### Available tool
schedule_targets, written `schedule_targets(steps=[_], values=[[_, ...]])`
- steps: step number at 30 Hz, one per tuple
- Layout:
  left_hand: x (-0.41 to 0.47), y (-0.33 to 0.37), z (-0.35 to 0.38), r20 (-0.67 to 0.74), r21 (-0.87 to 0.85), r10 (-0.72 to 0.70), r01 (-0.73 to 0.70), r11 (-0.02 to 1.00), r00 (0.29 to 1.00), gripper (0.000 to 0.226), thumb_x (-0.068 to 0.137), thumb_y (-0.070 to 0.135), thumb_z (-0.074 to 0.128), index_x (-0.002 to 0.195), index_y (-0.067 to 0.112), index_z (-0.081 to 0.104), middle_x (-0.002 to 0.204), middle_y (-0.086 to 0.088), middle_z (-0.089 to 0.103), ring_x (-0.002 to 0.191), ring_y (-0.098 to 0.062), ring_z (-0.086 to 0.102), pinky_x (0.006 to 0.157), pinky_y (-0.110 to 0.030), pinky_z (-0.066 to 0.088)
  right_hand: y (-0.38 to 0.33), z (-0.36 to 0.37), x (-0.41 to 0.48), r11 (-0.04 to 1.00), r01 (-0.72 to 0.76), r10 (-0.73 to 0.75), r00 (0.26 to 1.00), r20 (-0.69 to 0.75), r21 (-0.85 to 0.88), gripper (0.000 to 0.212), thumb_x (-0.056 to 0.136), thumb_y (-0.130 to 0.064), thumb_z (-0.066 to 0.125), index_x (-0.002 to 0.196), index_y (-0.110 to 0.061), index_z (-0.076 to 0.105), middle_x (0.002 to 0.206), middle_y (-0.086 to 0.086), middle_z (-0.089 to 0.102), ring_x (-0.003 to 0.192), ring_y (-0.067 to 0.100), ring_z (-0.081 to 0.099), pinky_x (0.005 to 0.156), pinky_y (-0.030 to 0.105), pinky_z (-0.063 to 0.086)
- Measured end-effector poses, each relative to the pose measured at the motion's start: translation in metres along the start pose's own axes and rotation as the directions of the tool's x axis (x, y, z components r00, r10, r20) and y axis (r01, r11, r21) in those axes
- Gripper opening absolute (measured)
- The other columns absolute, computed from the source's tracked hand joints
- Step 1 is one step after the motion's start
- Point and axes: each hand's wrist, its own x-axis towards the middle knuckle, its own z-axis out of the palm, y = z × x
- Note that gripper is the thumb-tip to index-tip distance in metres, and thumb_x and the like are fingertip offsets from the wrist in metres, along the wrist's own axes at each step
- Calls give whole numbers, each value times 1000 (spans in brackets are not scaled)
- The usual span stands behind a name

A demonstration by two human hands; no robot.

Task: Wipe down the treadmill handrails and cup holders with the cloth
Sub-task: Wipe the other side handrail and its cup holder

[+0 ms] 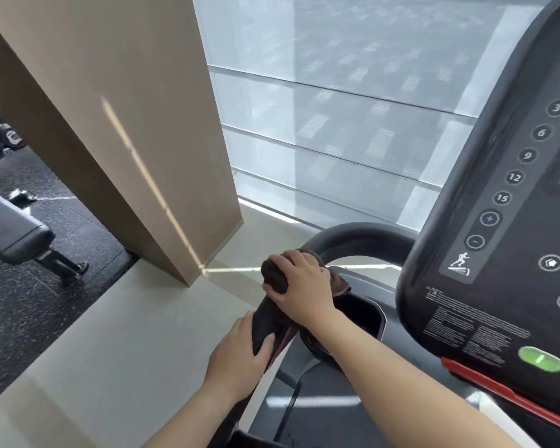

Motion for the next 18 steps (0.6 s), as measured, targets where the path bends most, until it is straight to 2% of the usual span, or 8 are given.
schedule_targets(steps=[5, 7, 10, 12, 15, 18], values=[[-11, -2, -10, 101, -112, -24, 36, 993, 995, 39, 86, 45, 47, 123, 38, 36, 114, 12, 54, 99, -10, 55, 80, -35, 51, -17, 1, -34, 997, 71, -72, 997, 21, 30, 47, 84, -43, 58, 128, -31, 49, 129, -4, 52, 117, 26, 46, 86, 43, 45], [-32, -14, -14, 124, -126, -11, 27, 992, 992, 50, 84, 44, 50, 129, 43, 28, 118, 12, 52, 104, -11, 55, 83, -37, 51, -30, 9, -54, 994, 107, -108, 994, 14, 38, 48, 81, -44, 59, 127, -31, 51, 127, -4, 54, 114, 26, 48, 82, 42, 46], [-75, -41, -20, 130, -83, 4, 7, 997, 992, 68, 81, 52, 48, 136, 50, 7, 126, 15, 44, 109, -8, 52, 82, -27, 48, -46, 22, -75, 988, 149, -148, 989, 12, -44, 48, 80, -47, 58, 125, -33, 52, 125, -4, 55, 113, 27, 50, 79, 42, 45], [-98, -59, -24, 125, -45, -5, 11, 999, 992, 72, 83, 58, 44, 140, 46, 2, 135, 14, 39, 113, -5, 49, 82, -23, 46, -53, 23, -70, 992, 87, -88, 996, -16, -92, 47, 82, -49, 55, 125, -33, 51, 127, -4, 54, 116, 25, 48, 83, 42, 43], [-121, -71, -29, 123, -58, 2, 5, 998, 992, 72, 84, 61, 40, 141, 44, 0, 141, 15, 34, 118, -5, 46, 86, -23, 46, -68, 23, -59, 991, -80, 76, 996, -40, -103, 43, 85, -51, 54, 124, -34, 50, 127, -5, 51, 118, 24, 44, 87, 41, 42], [-138, -79, -35, 140, -64, 21, -12, 998, 990, 71, 86, 58, 40, 142, 43, 0, 143, 13, 33, 121, -8, 44, 88, -26, 47, -89, 29, -73, 988, -77, 75, 997, -22, -135, 42, 85, -49, 55, 123, -33, 51, 125, -5, 52, 116, 26, 45, 83, 41, 41]])
